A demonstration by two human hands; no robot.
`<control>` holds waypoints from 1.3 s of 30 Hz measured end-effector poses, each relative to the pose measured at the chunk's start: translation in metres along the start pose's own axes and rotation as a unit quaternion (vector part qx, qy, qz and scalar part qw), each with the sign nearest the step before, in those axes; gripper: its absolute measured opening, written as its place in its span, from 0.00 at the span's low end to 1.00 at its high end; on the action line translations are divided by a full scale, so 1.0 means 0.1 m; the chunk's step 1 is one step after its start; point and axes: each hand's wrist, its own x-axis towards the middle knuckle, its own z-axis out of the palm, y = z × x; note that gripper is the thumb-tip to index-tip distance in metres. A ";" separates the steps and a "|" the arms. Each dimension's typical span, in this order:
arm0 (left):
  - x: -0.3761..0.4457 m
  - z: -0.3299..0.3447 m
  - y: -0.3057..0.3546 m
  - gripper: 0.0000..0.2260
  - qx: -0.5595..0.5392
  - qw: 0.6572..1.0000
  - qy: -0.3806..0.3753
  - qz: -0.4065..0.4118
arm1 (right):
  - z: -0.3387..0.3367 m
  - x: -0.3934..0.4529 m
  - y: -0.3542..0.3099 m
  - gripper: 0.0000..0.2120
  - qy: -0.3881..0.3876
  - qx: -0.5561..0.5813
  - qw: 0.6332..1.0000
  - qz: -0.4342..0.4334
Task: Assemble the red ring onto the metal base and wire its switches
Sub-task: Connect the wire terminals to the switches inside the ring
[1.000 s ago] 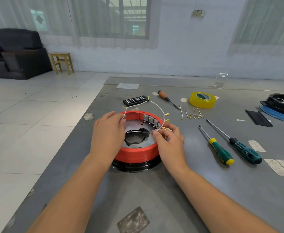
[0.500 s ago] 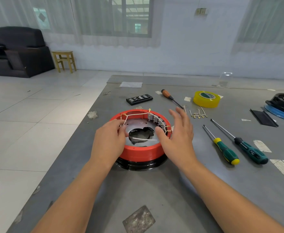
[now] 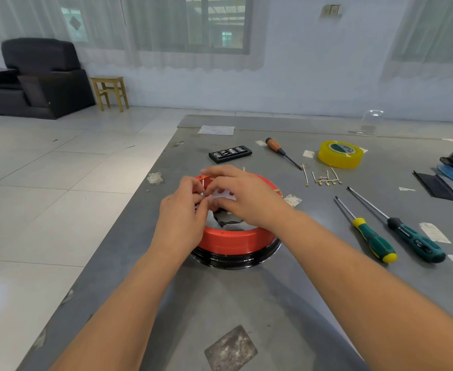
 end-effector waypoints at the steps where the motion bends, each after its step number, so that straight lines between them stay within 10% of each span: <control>1: 0.00 -0.01 0.00 0.09 -0.004 1.000 0.002 0.002 | 0.00 0.01 0.02 0.05 0.008 0.005 1.000 0.000; 32: -0.15 -0.02 -0.21 0.05 0.000 0.995 0.097 0.011 | 0.13 0.09 -0.03 0.03 -0.012 0.024 1.000 0.011; 39: -0.17 -0.01 -0.36 0.07 -0.145 0.983 0.092 -0.068 | 0.08 0.06 -0.03 0.02 -0.045 0.007 0.999 0.015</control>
